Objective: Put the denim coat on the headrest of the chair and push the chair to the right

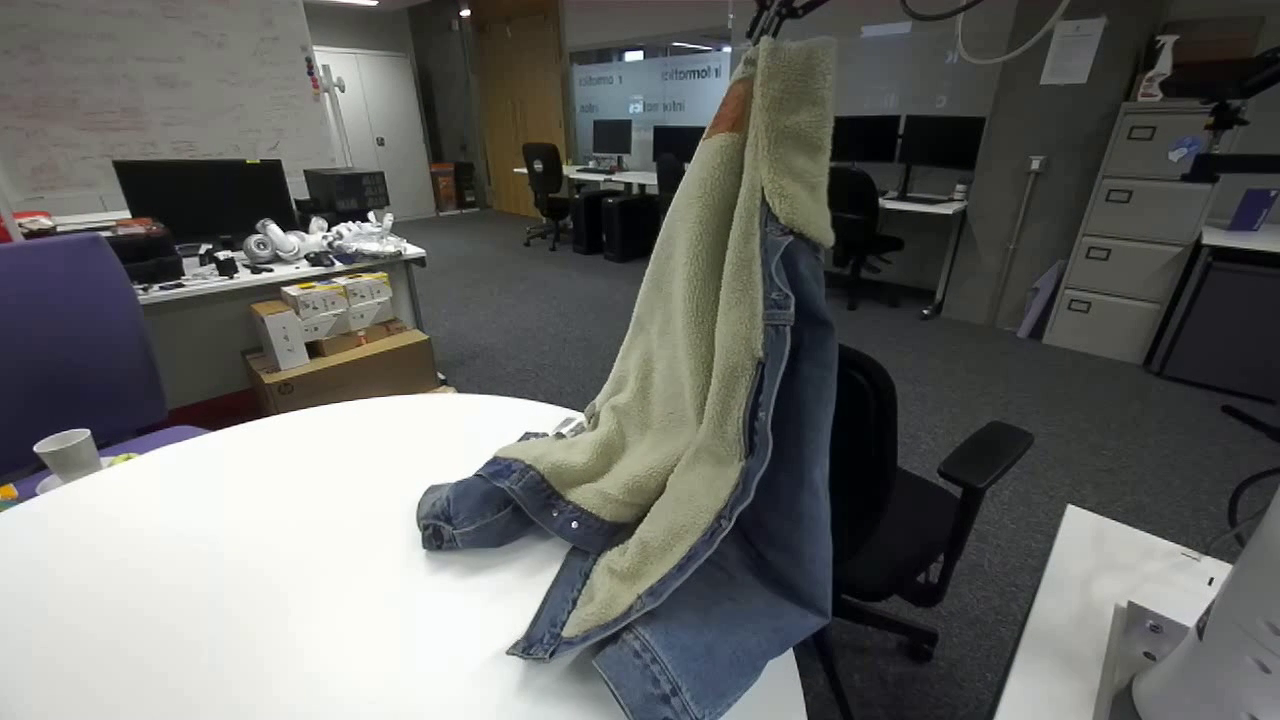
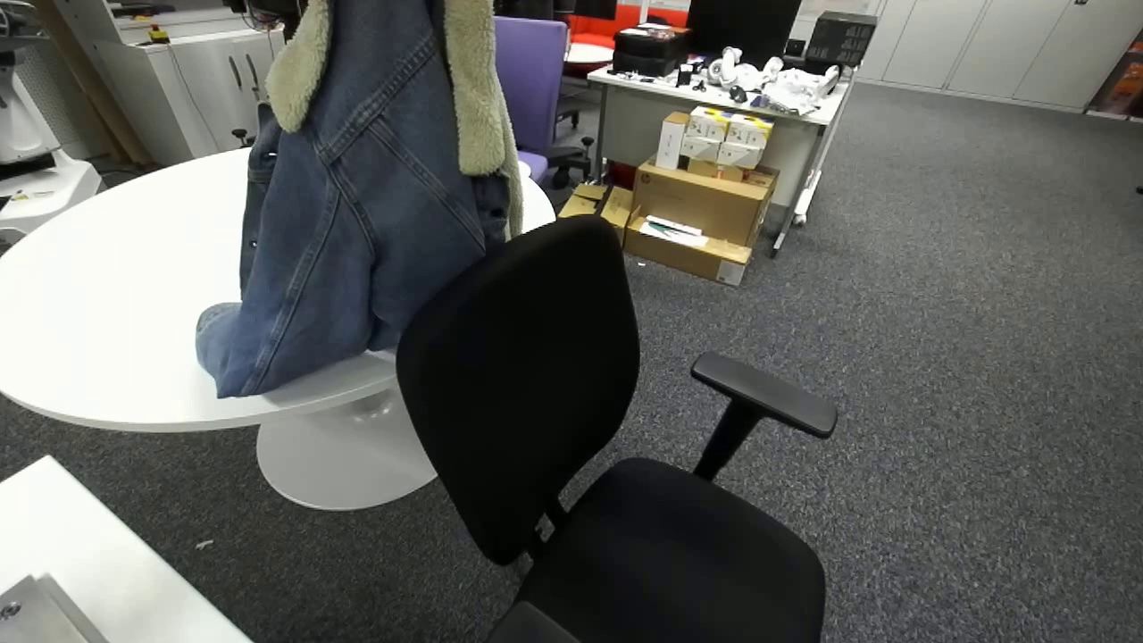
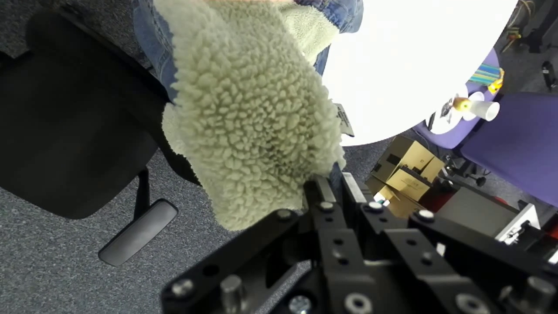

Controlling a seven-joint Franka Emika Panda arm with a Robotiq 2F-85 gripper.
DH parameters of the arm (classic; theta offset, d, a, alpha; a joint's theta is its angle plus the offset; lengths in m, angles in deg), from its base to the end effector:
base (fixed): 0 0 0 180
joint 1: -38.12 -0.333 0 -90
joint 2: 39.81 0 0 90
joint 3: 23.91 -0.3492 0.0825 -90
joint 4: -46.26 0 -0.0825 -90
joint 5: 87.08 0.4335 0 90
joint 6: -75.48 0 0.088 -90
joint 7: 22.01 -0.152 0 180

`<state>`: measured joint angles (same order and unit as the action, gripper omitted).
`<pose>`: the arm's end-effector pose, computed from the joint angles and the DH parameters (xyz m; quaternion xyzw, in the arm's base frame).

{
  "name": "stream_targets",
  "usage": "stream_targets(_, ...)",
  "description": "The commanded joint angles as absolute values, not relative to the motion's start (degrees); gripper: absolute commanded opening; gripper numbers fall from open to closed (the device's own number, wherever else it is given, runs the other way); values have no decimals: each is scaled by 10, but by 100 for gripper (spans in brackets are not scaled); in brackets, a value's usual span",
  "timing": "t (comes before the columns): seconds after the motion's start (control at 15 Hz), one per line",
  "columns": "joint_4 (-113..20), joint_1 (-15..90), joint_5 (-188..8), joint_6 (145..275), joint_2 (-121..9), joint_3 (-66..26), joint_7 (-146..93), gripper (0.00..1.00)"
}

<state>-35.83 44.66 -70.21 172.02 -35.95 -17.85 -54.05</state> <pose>0.5905 -0.0929 0.7455 -0.9053 0.3649 -0.1296 0.1744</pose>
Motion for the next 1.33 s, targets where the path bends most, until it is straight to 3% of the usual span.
stream_targets(0.0, -270, 446, -687, 1701, -390, -178, -571, 2)
stream_targets(1.27, -109, 554, -557, 1635, -442, -69, -607, 2)
